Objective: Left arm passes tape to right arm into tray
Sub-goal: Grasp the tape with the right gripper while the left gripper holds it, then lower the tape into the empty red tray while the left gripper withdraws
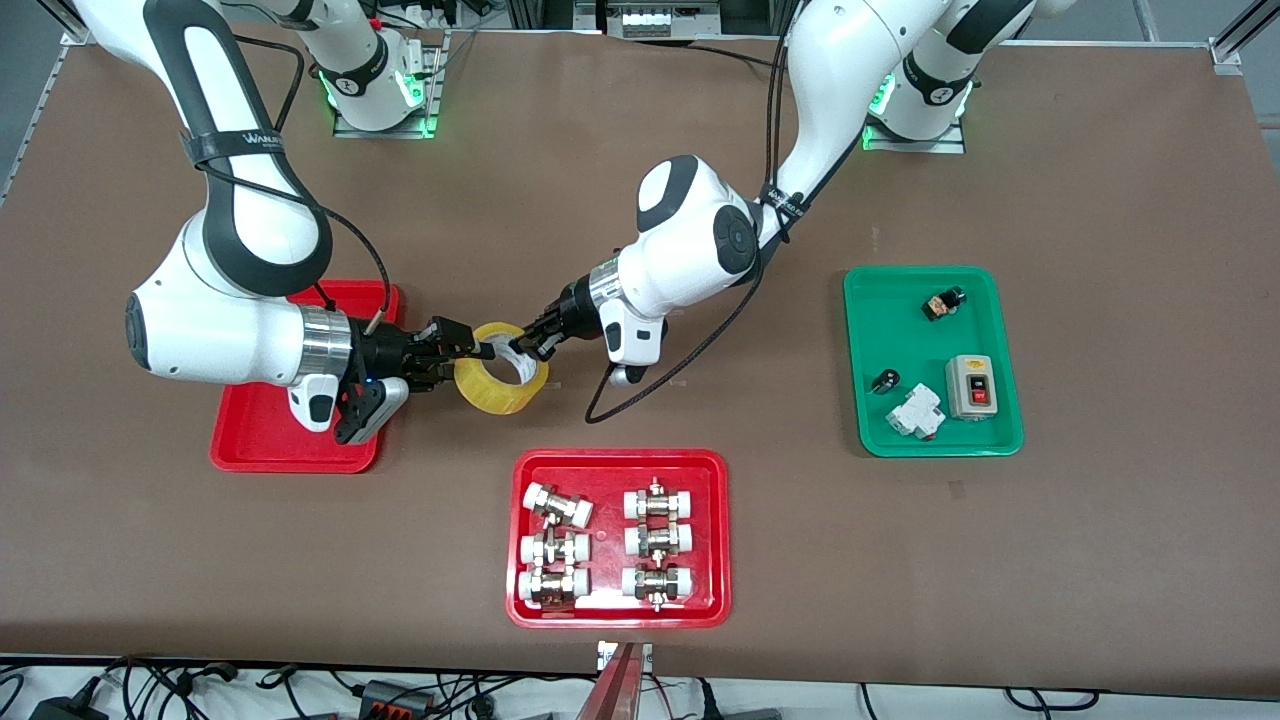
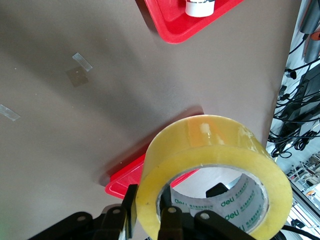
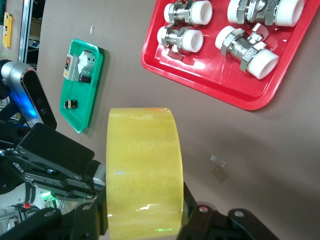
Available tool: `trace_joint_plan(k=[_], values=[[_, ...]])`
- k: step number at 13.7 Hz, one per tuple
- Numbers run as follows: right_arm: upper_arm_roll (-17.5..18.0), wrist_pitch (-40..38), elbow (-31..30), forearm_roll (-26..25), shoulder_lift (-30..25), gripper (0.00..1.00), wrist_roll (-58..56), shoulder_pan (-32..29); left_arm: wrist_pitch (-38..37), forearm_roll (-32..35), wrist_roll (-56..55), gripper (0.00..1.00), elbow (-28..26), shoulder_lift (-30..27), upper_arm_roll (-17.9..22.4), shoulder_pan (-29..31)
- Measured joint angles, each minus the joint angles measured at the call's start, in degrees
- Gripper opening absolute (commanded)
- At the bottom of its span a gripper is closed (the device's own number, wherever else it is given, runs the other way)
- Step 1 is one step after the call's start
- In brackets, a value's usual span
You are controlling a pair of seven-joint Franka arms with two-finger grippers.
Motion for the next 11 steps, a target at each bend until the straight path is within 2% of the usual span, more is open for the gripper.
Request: trace_joint_plan(k=[1,2,3,4,7,10,11], values=[[0.0,0.0,0.1,0.0,0.0,0.00,0.0,0.0,0.0,0.0,-0.6,0.30,0.1,0.0,0.0,0.0],[0.0,0.0,0.2,0.0,0.0,0.00,0.0,0.0,0.0,0.0,-1.1,0.72,0.2,0.0,0.0,0.0],[0.0,0.0,0.3,0.0,0.0,0.00,0.0,0.0,0.0,0.0,-1.3,1.00,0.2,0.0,0.1,0.0],[-0.1,0.0,0.3,0.0,0.0,0.00,0.0,0.0,0.0,1.4,-1.2,1.00,0.2,0.0,0.3,0.0],[-0.3,0.0,0.4,0.0,0.0,0.00,0.0,-0.1,0.1,11.3,-1.6,1.00,0.6,0.0,0.6,0.4],[-0.5,0.3,0.9,0.0,-0.1,0.00,0.0,-0.7,-3.0,12.9,1.1,1.00,2.3,-0.9,0.5,3.3],[-0.8,-1.4,0.9,-0.7,-0.1,0.00,-0.5,-2.1,-6.4,13.1,2.5,1.00,2.7,-2.0,0.7,5.2]])
